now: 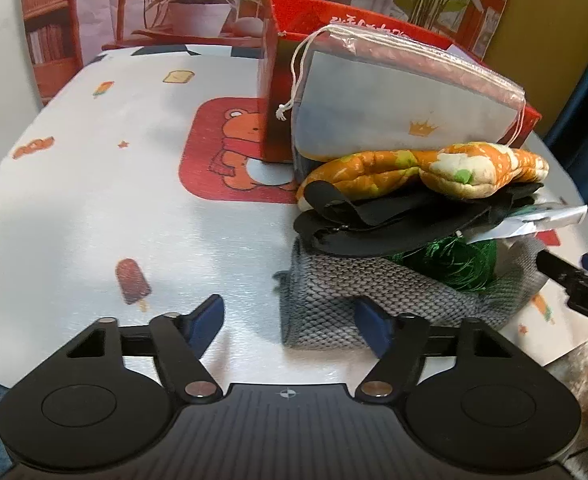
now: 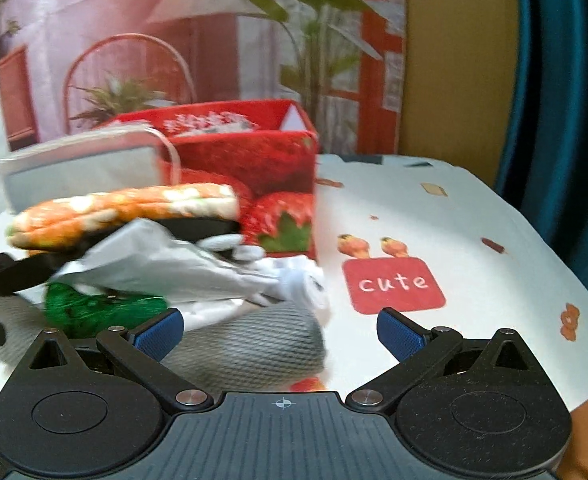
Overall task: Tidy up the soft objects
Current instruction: 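Move the left tool to the grey mesh cloth and close on it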
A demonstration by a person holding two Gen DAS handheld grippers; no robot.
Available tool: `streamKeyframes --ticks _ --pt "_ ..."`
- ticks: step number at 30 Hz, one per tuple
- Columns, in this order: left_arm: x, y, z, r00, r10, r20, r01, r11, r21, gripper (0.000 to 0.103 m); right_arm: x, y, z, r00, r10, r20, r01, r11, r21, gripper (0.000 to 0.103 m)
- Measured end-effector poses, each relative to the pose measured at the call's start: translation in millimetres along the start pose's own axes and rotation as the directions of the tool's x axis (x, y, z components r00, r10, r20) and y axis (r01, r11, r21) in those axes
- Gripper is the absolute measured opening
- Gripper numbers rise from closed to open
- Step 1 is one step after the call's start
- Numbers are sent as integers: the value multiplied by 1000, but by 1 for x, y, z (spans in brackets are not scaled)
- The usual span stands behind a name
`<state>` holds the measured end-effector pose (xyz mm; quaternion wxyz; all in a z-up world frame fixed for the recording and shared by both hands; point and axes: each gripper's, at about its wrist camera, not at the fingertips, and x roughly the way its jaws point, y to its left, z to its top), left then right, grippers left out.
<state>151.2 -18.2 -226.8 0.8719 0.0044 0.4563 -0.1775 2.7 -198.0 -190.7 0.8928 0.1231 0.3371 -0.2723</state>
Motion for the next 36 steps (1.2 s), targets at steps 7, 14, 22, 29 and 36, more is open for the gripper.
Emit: streamKeyframes --ticks 7,14,22,29,36 --pt "9 -6 -6 999 -35 -4 35 999 5 56 23 -1 -11 999 16 -42 -16 1000 -14 97" --pt "19 -5 -14 997 -69 -22 69 998 -4 56 32 0 -21 993 61 -104 -62 998 -15 89" --pt "15 -3 -17 996 -91 1 91 996 -20 56 31 -1 -21 989 93 -115 -95 995 -11 80" --pt "20 -8 -18 998 -69 12 68 997 29 56 32 -2 -23 984 128 -124 -130 992 -4 71" --pt "21 -10 -13 997 -78 15 78 996 34 40 30 0 -23 977 174 -124 -177 984 -9 53"
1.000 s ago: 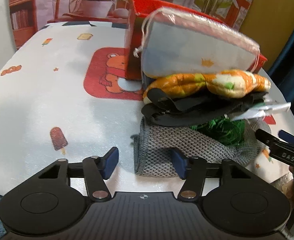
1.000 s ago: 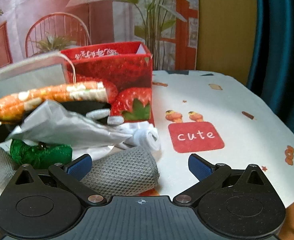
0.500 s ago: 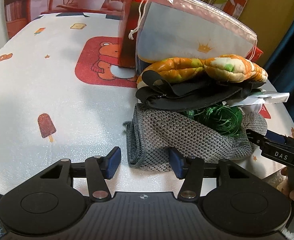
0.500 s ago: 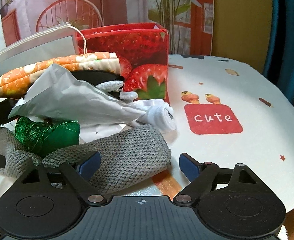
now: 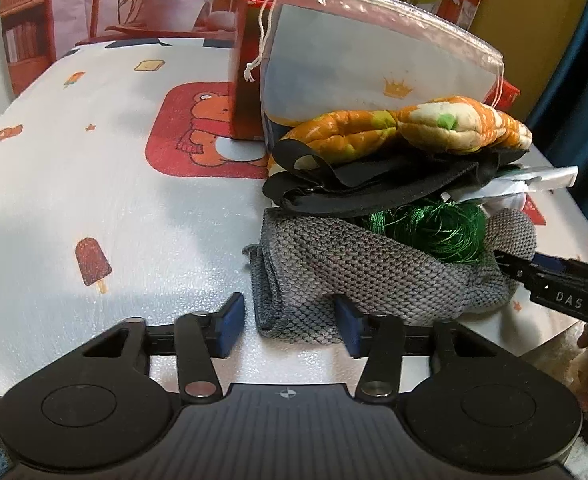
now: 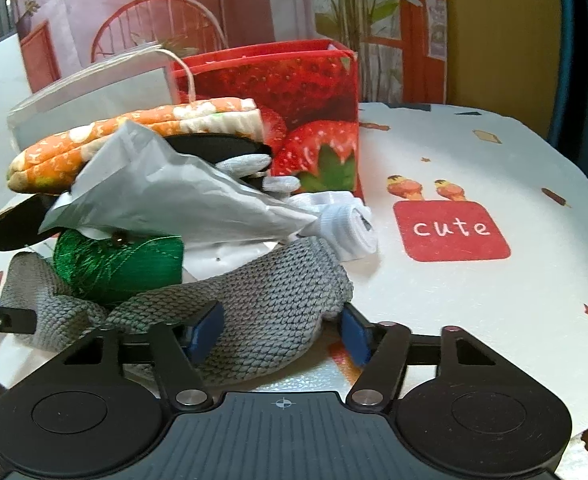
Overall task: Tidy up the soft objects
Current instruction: 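Move the left tool to the grey mesh cloth and close on it, then lift the grey mesh cloth with the left tool and drop it into the red box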
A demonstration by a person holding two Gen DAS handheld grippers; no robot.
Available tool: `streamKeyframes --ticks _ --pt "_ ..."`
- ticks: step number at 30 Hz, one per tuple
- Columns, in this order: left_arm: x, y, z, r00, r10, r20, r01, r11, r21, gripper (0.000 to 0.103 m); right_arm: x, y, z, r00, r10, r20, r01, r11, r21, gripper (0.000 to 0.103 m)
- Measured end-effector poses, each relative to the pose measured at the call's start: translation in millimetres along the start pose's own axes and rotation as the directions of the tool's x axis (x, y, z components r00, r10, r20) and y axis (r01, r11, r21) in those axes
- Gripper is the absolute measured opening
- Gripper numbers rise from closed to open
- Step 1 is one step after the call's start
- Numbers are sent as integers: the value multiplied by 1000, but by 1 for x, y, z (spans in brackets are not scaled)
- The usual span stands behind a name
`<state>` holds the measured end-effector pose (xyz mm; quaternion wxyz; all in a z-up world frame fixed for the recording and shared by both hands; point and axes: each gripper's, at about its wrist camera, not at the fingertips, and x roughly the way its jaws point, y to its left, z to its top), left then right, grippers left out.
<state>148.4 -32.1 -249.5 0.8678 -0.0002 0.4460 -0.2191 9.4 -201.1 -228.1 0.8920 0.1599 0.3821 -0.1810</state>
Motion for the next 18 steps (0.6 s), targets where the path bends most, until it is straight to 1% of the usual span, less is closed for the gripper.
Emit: streamKeyframes --ticks 1,2,3,5,6,9,14,18 --pt "-1 2 0 1000 -7 -1 7 1000 -3 38 0 0 0 1000 8 0 -8 1000 0 51" --pt "0 1 0 1000 -13 -2 13 1000 -3 34 -1 0 0 1000 18 0 -18 1000 1 47" --pt "0 2 -1 1000 -22 -3 22 1000 -1 28 -1 0 0 1000 29 0 -29 1000 3 42" --pt "1 0 -2 999 -36 -5 36 999 4 23 -3 1 0 999 41 4 -41 999 0 36" --pt "0 0 -4 999 -35 -3 35 999 7 21 -4 2 0 999 44 8 -44 999 -3 30" --pt "-2 -1 -6 999 -40 7 40 999 10 17 -8 4 0 998 58 21 -58 998 -16 19" --pt "-15 -3 -6 999 -43 20 42 999 16 16 -18 6 2 996 80 47 -79 997 -28 15" --pt "-37 -1 -7 994 -88 60 87 996 18 16 -35 3 5 991 114 74 -115 993 4 15"
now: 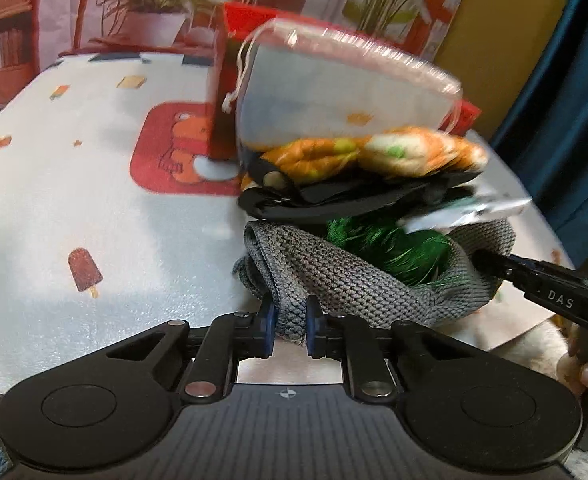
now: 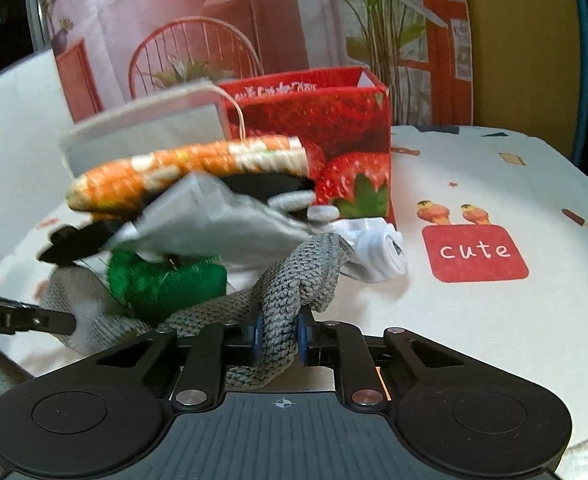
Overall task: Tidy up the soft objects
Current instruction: 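Lift the grey mesh cloth with the left tool and drop it into the red box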
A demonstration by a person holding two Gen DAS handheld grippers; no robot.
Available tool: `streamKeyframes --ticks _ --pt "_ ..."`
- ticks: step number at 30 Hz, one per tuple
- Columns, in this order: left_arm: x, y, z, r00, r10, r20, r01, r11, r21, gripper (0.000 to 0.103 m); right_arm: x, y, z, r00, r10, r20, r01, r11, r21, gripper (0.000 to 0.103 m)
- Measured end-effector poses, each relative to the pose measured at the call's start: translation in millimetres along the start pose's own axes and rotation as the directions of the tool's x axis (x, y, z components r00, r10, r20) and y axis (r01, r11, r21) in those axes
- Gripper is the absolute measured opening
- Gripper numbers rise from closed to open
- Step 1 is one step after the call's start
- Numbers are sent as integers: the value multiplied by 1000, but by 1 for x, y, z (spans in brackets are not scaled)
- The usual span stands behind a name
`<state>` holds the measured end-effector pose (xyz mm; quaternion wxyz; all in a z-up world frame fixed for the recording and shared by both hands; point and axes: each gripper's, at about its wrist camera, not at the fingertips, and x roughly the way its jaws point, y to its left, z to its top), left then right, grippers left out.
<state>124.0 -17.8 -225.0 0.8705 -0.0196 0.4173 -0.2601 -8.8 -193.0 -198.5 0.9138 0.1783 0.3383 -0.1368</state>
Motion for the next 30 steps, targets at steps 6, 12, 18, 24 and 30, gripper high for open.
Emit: streamKeyframes --ticks 6,12,18,24,30 --pt "-33 -15 -1 996 -17 83 11 997 72 16 -31 4 7 997 5 73 -5 1000 -8 15" --pt "-66 -29 -4 974 -1 225 -28 992 125 16 -61 15 15 981 6 196 5 999 -52 15" --pt "-88 -34 9 948 16 316 -60 990 129 16 -80 26 32 960 31 279 -2 995 -104 15" --pt "-101 -41 31 924 15 383 -68 990 125 16 -81 26 56 950 49 309 -20 995 -97 15" --pt "-108 -47 59 898 37 438 -98 988 117 16 -77 27 85 935 82 346 -44 992 -116 15"
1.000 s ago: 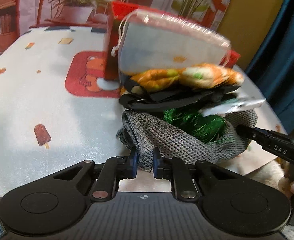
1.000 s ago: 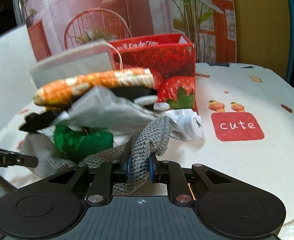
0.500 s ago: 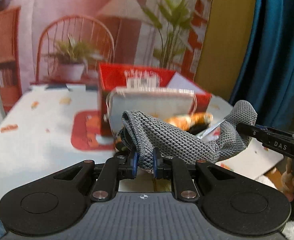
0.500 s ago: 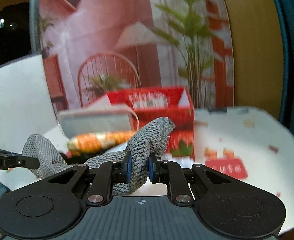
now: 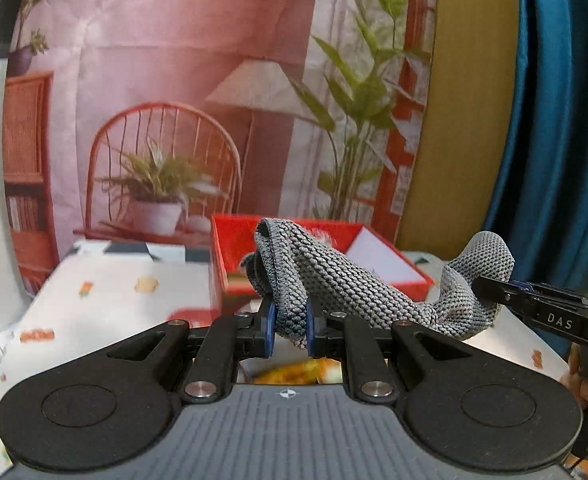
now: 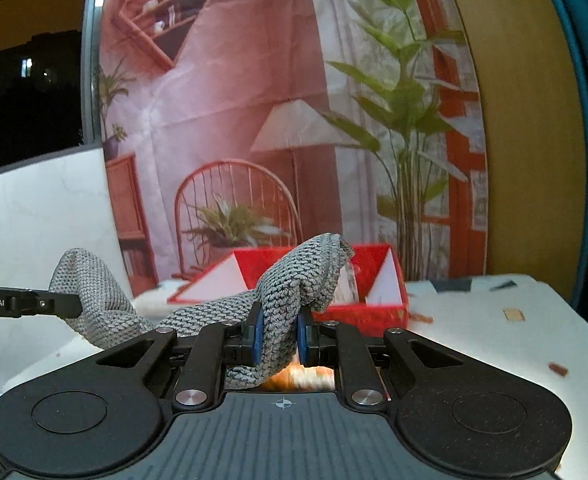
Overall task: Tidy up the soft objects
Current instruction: 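Lift the grey mesh cloth with the left tool and drop it into the red box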
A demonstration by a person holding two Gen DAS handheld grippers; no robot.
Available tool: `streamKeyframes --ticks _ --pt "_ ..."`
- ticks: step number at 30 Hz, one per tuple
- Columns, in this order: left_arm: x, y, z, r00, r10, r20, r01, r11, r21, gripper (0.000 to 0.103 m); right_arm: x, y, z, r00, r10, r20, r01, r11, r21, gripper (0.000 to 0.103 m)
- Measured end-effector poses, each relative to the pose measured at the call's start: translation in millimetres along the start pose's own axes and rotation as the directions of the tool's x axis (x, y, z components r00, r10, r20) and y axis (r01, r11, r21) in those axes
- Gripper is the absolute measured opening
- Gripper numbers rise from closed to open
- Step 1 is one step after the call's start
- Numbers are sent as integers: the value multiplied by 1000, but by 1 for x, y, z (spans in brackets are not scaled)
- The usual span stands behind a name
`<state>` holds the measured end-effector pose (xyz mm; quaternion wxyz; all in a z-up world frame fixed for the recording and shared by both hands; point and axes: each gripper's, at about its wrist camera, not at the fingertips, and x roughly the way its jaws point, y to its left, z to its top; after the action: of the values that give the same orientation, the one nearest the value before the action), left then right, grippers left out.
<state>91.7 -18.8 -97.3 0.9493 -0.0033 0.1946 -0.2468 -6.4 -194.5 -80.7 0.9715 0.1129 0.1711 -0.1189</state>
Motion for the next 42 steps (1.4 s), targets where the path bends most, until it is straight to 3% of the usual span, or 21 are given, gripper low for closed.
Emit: streamKeyframes --ticks 8,19,29,38,42 --pt "36 3 38 999 44 25 -44 999 23 16 48 -8 36 1000 23 19 -22 998 -60 15" --pt "119 14 70 992 101 -80 -94 992 85 16 137 -34 59 997 -5 -73 -3 994 -111 15" --pt "195 15 69 965 142 -219 -108 982 158 16 204 -62 47 971 -39 -235 19 996 -87 16" --pt "235 23 63 936 154 -317 -106 980 166 16 228 -77 36 947 -24 -320 17 1000 -25 17" --pt "246 29 61 919 159 -361 -104 981 166 21 234 -82 35 940 -22 -341 20 1000 -9 21"
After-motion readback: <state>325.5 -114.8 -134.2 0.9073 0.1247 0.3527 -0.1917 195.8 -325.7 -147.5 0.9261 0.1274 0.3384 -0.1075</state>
